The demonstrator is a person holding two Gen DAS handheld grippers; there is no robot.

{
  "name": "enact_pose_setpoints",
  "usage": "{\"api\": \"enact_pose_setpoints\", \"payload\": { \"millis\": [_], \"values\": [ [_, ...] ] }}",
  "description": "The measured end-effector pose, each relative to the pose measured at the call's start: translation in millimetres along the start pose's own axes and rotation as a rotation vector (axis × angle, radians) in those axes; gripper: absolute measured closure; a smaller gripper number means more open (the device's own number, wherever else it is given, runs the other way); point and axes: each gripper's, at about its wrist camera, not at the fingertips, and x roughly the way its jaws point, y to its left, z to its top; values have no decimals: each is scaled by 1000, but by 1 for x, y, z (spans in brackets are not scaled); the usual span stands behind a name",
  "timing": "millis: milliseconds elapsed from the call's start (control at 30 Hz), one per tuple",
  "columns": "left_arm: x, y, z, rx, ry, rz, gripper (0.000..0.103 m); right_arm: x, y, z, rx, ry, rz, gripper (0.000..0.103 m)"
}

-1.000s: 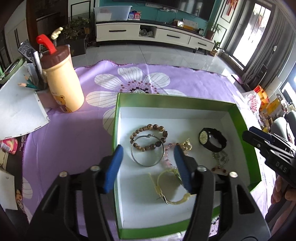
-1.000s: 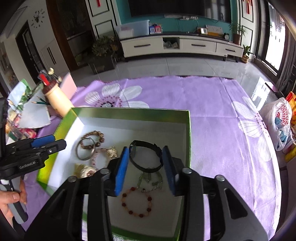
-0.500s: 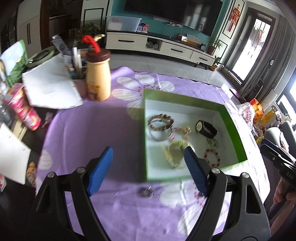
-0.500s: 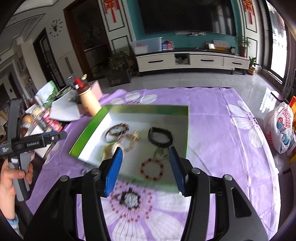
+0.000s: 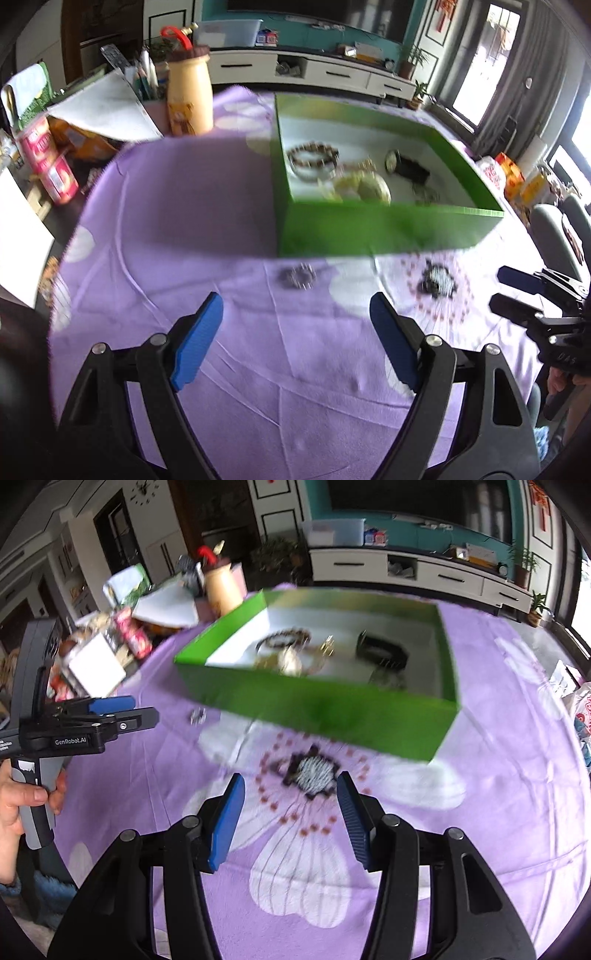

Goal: Organize jewelry
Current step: 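Move both tools back to the tablecloth and grasp the silver ring with the left tool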

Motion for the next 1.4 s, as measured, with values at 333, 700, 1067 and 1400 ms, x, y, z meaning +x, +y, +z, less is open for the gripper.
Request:
{"api": "enact_pose_setpoints", "payload": {
  "millis": [333, 700, 1067, 1400],
  "values": [
    [22, 3, -13, -11, 40, -8, 20, 48, 10, -4, -27, 34, -8, 58],
    [38, -2, -3, 13, 42, -14, 20, 67, 11, 4, -66, 21, -61, 82],
    [50, -9, 7, 35, 46, -28, 22, 46, -4, -2, 6, -31, -23, 83],
    [60, -9, 14, 70, 24, -11, 57, 36, -12, -6, 48, -43, 4, 83]
  ]
}}
